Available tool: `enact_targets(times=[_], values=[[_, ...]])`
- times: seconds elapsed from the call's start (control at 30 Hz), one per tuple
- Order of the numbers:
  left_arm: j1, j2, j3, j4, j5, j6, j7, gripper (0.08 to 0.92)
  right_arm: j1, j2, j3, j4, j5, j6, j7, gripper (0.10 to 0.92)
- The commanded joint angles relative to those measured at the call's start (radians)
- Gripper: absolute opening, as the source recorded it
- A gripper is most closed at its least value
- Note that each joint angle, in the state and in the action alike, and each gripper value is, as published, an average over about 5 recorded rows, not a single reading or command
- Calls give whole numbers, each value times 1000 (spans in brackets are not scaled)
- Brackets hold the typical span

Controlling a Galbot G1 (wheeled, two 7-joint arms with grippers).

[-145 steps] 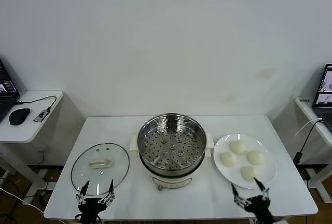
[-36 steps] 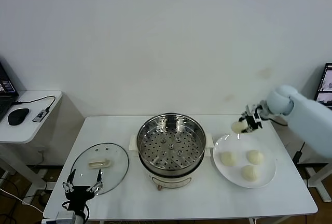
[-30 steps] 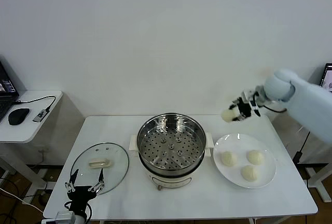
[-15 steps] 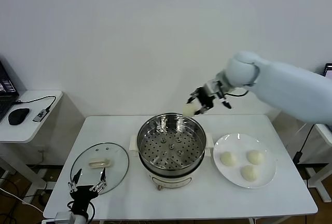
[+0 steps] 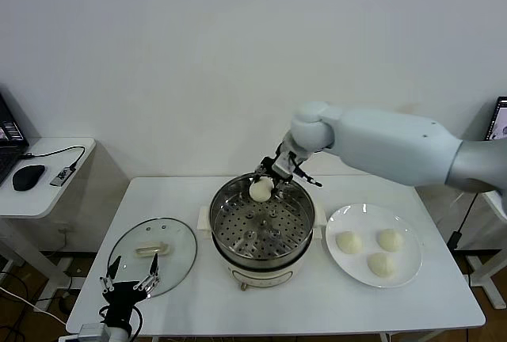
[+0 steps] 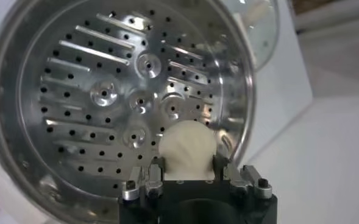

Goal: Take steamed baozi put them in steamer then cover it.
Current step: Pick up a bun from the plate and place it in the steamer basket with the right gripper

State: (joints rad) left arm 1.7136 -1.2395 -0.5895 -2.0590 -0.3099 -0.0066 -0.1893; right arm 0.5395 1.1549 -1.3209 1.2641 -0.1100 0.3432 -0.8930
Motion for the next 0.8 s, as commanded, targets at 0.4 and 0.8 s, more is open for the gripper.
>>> enact_targets(times=[0.4,0.8], values=[[6,0,-2,-5,24,-25,8,823,-95,97,21,-157,-275,169,34,548],[14,5,-9,-29,30,-23,6,823,147,-101,-52,148,188,-198,-41,817]])
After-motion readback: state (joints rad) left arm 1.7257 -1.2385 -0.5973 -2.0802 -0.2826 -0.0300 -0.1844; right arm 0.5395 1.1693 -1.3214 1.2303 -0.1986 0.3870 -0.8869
